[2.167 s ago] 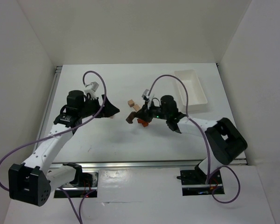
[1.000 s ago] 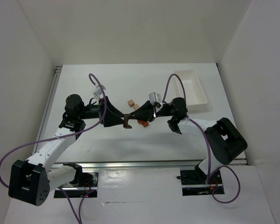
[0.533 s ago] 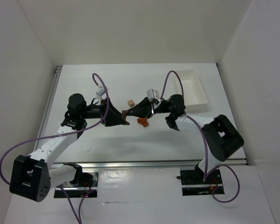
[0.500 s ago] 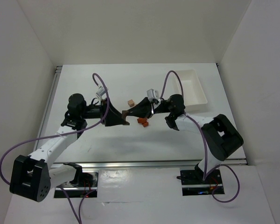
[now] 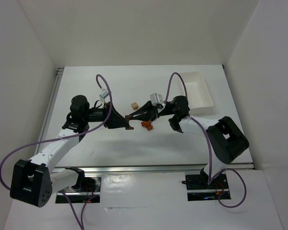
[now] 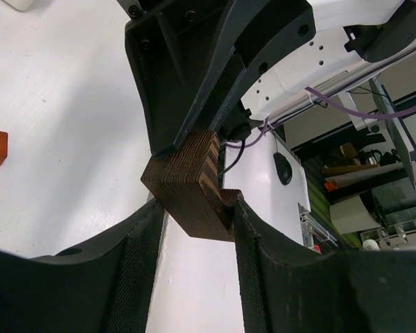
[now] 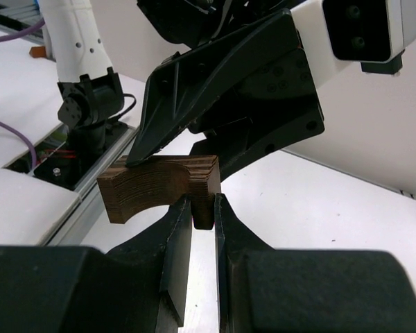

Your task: Build the wood block tower

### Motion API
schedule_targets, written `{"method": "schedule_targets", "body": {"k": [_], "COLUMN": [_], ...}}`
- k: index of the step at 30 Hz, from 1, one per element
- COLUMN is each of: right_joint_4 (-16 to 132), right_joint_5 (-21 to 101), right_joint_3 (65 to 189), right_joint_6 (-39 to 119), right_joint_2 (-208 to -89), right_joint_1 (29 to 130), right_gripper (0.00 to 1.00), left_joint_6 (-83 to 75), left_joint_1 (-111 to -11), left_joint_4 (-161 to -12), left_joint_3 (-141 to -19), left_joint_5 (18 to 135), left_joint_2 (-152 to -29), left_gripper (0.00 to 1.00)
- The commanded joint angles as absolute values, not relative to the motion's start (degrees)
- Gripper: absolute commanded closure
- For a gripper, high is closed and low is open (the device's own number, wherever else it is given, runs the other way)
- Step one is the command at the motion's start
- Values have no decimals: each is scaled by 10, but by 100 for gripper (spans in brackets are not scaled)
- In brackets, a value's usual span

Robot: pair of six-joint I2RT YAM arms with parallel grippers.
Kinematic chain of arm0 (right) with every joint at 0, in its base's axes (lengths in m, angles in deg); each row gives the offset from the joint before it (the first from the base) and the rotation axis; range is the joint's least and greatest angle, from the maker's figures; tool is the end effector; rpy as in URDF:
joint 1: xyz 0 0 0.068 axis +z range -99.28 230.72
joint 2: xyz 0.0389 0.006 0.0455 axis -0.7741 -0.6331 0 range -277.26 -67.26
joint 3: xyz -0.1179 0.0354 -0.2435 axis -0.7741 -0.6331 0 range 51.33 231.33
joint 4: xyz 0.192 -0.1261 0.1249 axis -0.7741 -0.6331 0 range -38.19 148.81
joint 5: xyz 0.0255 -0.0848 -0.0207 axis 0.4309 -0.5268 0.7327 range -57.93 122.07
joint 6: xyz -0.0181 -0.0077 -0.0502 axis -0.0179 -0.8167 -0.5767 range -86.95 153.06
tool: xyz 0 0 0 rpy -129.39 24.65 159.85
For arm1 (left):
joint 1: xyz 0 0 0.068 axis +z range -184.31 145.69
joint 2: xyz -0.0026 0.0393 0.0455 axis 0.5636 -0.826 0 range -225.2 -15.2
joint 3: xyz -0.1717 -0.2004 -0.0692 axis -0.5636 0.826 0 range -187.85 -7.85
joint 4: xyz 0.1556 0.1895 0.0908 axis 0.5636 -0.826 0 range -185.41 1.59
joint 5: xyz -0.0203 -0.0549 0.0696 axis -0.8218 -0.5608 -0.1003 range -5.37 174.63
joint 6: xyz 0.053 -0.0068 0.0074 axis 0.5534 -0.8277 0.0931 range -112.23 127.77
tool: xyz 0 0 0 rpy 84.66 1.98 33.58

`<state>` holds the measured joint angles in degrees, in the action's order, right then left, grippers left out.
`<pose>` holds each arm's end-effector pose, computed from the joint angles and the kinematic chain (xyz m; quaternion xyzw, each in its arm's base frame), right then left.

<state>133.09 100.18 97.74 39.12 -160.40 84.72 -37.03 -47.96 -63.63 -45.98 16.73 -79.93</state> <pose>0.2497 0.2081 0.2801 -0.5684 0.3012 0.5155 0.5661 0.2261 -0.0888 0.2934 0.2144 0.6782 -0.6319 0.3078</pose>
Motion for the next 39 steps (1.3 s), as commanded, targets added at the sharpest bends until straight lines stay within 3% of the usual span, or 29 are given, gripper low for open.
{"method": "schedule_targets", "body": {"k": [1,3,4,6,7,11,12,14,15,18,20,23,28,33,39], "right_joint_4": [1456,1411,1394,1349,1338,1286,1261,1236,1225,1179,1153,1148,1091,912,761], "right_joint_5": [1015,1020,1020,1005,997,971,965,950,950,934,920,896,802,533,348], "right_joint_3": [995,995,1000,1000,1000,989,989,989,989,994,999,999,999,1040,1034], "right_joint_6": [359,346,325,307,296,266,259,239,239,209,202,202,186,250,352], "right_joint_2": [-1595,-1595,-1588,-1580,-1573,-1551,-1542,-1533,-1524,-1510,-1502,-1491,-1472,-1466,-1492], "right_joint_1": [855,855,861,861,861,861,861,861,861,861,861,861,861,867,912], "right_gripper": [100,100,100,98,82,72,61,52,38,25,25,16,10,7,1], "left_joint_6": [-342,-342,-342,-336,-321,-297,-288,-265,-254,-220,-219,-214,-192,-192,-232], "left_joint_1": [-484,-484,-484,-484,-484,-484,-484,-484,-484,-484,-484,-484,-484,-489,-526], "left_joint_4": [-603,-610,-615,-623,-642,-679,-690,-713,-751,-801,-807,-826,-901,-1016,-1184], "left_joint_3": [-492,-492,-492,-498,-505,-518,-518,-529,-535,-548,-548,-548,-561,-620,-717], "left_joint_5": [159,159,164,170,170,191,198,213,220,268,282,304,378,580,770], "left_joint_2": [-784,-784,-784,-784,-784,-784,-778,-772,-772,-758,-751,-745,-745,-764,-869], "left_gripper": [68,80,91,100,100,100,100,100,100,100,100,100,100,100,100]}}
